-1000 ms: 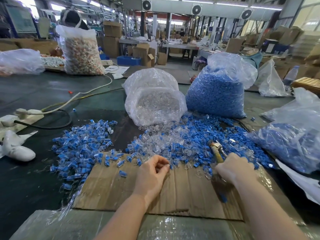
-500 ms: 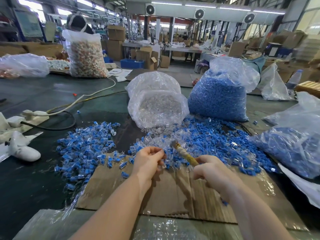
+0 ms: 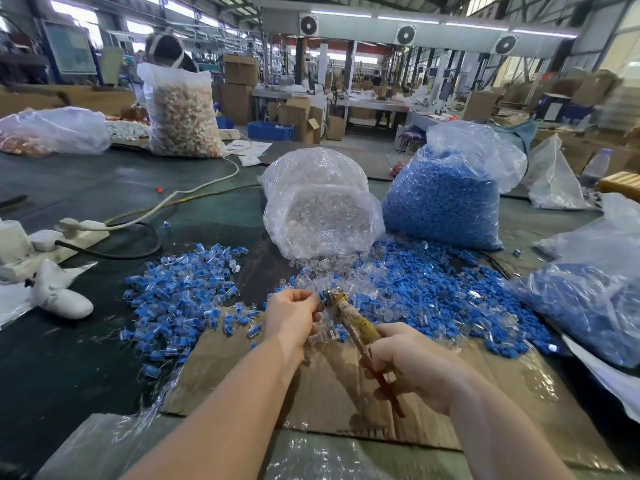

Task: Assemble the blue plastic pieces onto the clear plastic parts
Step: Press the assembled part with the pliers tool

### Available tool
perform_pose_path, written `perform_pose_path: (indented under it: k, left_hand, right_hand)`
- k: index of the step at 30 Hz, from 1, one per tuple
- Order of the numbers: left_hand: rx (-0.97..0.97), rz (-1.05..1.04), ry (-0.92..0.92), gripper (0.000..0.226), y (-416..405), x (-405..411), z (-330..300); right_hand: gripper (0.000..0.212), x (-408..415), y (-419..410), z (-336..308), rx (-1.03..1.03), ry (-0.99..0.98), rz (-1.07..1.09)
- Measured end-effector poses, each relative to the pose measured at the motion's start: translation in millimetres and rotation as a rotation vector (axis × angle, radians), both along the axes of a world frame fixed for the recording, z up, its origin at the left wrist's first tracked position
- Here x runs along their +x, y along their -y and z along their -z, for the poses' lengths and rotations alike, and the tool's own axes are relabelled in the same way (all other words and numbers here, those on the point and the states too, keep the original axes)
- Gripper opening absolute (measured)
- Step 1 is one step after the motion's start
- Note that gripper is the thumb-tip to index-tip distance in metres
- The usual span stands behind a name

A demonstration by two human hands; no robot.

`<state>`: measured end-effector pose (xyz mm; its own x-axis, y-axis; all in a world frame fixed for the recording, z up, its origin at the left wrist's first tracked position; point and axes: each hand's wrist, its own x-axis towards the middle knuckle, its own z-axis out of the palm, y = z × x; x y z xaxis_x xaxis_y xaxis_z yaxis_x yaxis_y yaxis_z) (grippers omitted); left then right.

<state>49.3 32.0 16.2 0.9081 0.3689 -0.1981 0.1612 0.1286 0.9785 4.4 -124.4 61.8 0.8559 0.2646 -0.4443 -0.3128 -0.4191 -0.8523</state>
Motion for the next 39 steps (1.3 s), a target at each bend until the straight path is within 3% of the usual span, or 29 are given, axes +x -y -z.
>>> perform_pose_path:
  k: [10, 17, 29, 34, 39]
  left_hand:
    - [0.034, -0.026, -0.034, 0.007, 2, 0, -2]
    - [0.015, -0.002, -0.097, 0.007, -3, 1, -7]
    - [0.012, 0.044, -0.084, 0.010, 2, -7, -12]
    - [-0.010, 0.055, -0.077, 0.010, 4, -8, -14]
    - [0.034, 0.036, -0.059, 0.012, 7, -9, -16]
  right_hand:
    - [0.025, 4, -4, 2, -0.080, 0.045, -0.040]
    - [0.016, 5, -4, 3, -0.162, 0.113, -0.145]
    - [0.036, 9, -1, 5, -0.118, 0.081, -0.163]
    - [0.022, 8, -2, 8, -0.152, 0.142, -0.160]
    - [0.023, 8, -5, 10, -0.213, 0.228, -0.105]
